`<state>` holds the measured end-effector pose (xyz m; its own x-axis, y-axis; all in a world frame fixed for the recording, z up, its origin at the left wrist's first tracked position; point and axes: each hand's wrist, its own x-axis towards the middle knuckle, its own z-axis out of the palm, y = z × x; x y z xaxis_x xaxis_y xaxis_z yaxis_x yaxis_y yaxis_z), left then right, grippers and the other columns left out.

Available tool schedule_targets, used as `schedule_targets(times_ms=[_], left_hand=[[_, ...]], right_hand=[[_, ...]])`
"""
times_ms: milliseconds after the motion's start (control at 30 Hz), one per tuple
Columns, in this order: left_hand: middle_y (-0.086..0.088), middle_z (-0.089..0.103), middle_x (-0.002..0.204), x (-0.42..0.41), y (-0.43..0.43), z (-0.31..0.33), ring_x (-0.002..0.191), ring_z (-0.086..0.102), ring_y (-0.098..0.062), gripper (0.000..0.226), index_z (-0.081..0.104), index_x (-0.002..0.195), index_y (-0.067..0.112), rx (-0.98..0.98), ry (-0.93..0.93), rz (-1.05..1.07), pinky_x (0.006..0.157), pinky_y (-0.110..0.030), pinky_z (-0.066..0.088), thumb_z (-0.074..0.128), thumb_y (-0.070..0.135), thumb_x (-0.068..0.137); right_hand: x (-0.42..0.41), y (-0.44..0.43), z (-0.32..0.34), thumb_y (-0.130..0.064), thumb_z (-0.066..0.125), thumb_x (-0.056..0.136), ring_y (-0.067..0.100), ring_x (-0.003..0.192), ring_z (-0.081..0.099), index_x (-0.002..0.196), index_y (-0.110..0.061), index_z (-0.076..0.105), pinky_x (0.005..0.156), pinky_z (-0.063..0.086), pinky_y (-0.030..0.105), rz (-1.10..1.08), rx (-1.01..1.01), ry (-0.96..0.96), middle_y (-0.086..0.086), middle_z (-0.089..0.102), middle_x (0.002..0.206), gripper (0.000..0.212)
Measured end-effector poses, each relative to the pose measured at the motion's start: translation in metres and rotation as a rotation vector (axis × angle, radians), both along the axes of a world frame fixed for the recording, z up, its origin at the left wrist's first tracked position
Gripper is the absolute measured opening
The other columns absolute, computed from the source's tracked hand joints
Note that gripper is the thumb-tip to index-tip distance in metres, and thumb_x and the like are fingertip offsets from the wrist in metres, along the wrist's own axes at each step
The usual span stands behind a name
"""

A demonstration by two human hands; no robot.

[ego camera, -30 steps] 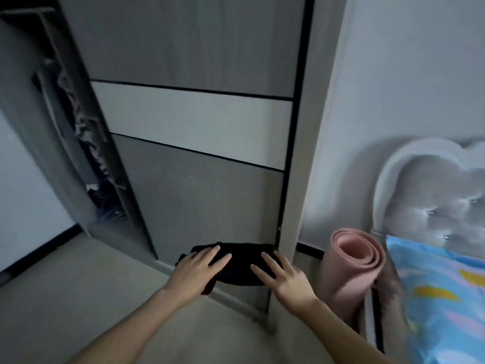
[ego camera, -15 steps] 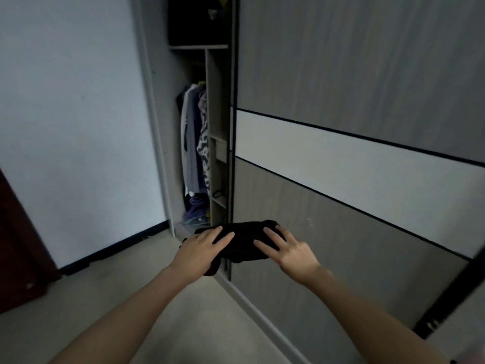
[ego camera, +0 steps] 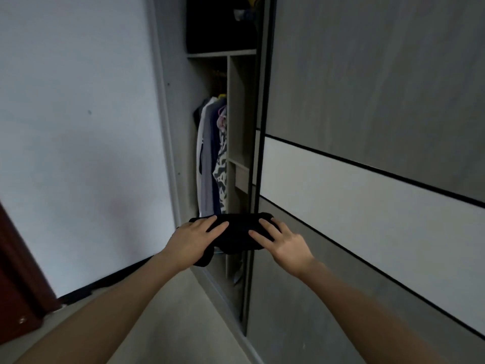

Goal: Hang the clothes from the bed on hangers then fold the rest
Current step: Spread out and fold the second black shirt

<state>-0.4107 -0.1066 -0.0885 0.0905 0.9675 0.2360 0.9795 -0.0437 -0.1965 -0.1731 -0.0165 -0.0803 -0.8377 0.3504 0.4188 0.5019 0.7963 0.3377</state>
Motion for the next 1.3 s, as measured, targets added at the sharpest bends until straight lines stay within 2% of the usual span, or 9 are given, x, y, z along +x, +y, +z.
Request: schedule_targets(times_ms=[133, 267, 467, 633, 733, 933, 1100, 1200, 1300], left_hand=[[-0.011, 0.046, 0.141, -0.028, 0.037, 0.0, 0.116, 0.057, -0.023, 0.067, 0.04, 0.143, 0.02, 0.121, -0.168, -0.059, 0.086, -0.029, 0.05, 0.064, 0.003, 0.083], [0.004, 0.053, 0.134, -0.08, 0.09, 0.0, 0.118, 0.053, -0.014, 0.047, 0.039, 0.141, 0.031, 0.096, -0.516, -0.028, 0.092, -0.021, 0.04, 0.046, 0.015, 0.098], [0.002, 0.062, 0.123, -0.187, 0.195, 0.012, 0.111, 0.057, -0.013, 0.04, 0.053, 0.132, 0.026, 0.048, -0.547, -0.196, 0.086, -0.017, 0.04, 0.053, 0.011, 0.095], [-0.001, 0.065, 0.117, -0.271, 0.288, 0.021, 0.104, 0.061, -0.012, 0.037, 0.055, 0.131, 0.022, -0.036, -0.528, -0.373, 0.089, -0.027, 0.047, 0.055, 0.015, 0.095], [0.0, 0.066, 0.114, -0.299, 0.344, 0.032, 0.099, 0.057, 0.0, 0.038, 0.056, 0.129, 0.02, 0.003, -0.599, -0.48, 0.081, -0.009, 0.042, 0.057, 0.011, 0.093], [-0.006, 0.067, 0.111, -0.258, 0.436, 0.052, 0.098, 0.063, -0.02, 0.037, 0.054, 0.13, 0.015, 0.082, -0.732, -0.592, 0.078, -0.027, 0.048, 0.056, 0.013, 0.093], [-0.01, 0.061, 0.125, -0.19, 0.506, 0.07, 0.116, 0.056, -0.024, 0.041, 0.049, 0.135, 0.011, -0.054, -0.947, -0.601, 0.098, -0.033, 0.044, 0.053, 0.01, 0.094], [-0.01, 0.061, 0.123, -0.167, 0.558, 0.09, 0.114, 0.057, -0.024, 0.038, 0.049, 0.134, 0.011, -0.008, -1.076, -0.553, 0.092, -0.022, 0.043, 0.048, 0.006, 0.096], [-0.011, 0.06, 0.122, -0.148, 0.605, 0.119, 0.112, 0.057, -0.026, 0.037, 0.052, 0.13, 0.008, 0.269, -1.146, -0.574, 0.086, -0.013, 0.037, 0.046, 0.0, 0.095]], right_hand=[[-0.033, 0.047, -0.004, -0.007, 0.087, 0.043, 0.028, 0.087, 0.07, 0.108, -0.024, 0.072, 0.041, 0.049, 0.023, 0.063, -0.049, 0.025, 0.009, 0.07, 0.107, 0.069], [-0.078, 0.1, 0.002, -0.007, 0.088, 0.047, 0.025, 0.079, 0.07, 0.106, -0.017, 0.073, 0.044, 0.053, 0.025, 0.094, -0.148, 0.146, 0.01, 0.071, 0.102, 0.062], [-0.168, 0.175, 0.008, -0.008, 0.085, 0.056, 0.028, 0.075, 0.07, 0.109, -0.014, 0.071, 0.044, 0.055, 0.03, 0.007, -0.143, 0.226, 0.009, 0.07, 0.101, 0.056], [-0.244, 0.228, 0.019, -0.007, 0.083, 0.06, 0.029, 0.08, 0.069, 0.109, -0.014, 0.07, 0.045, 0.054, 0.031, -0.155, -0.137, 0.207, 0.009, 0.07, 0.102, 0.052], [-0.278, 0.264, 0.041, -0.005, 0.068, 0.075, 0.034, 0.101, 0.062, 0.122, -0.016, 0.062, 0.061, 0.057, 0.04, -0.313, -0.156, 0.229, 0.011, 0.063, 0.119, 0.049], [-0.291, 0.33, 0.092, -0.007, 0.053, 0.086, 0.034, 0.129, 0.031, 0.141, -0.02, 0.038, 0.096, 0.037, 0.043, -0.806, -0.122, 0.267, 0.007, 0.041, 0.141, 0.058], [-0.279, 0.39, 0.154, -0.016, 0.045, 0.094, 0.034, 0.129, 0.029, 0.128, -0.018, 0.047, 0.101, 0.03, 0.048, -1.203, -0.288, 0.143, 0.009, 0.042, 0.137, 0.035], [-0.281, 0.439, 0.181, -0.011, 0.039, 0.096, 0.033, 0.132, 0.029, 0.119, -0.018, 0.056, 0.101, 0.03, 0.047, -1.312, -0.239, 0.378, 0.009, 0.05, 0.132, 0.029], [-0.28, 0.487, 0.186, -0.015, 0.041, 0.096, 0.032, 0.13, 0.03, 0.124, -0.018, 0.052, 0.099, 0.029, 0.045, -1.262, 0.041, 0.691, 0.007, 0.05, 0.132, 0.03]])
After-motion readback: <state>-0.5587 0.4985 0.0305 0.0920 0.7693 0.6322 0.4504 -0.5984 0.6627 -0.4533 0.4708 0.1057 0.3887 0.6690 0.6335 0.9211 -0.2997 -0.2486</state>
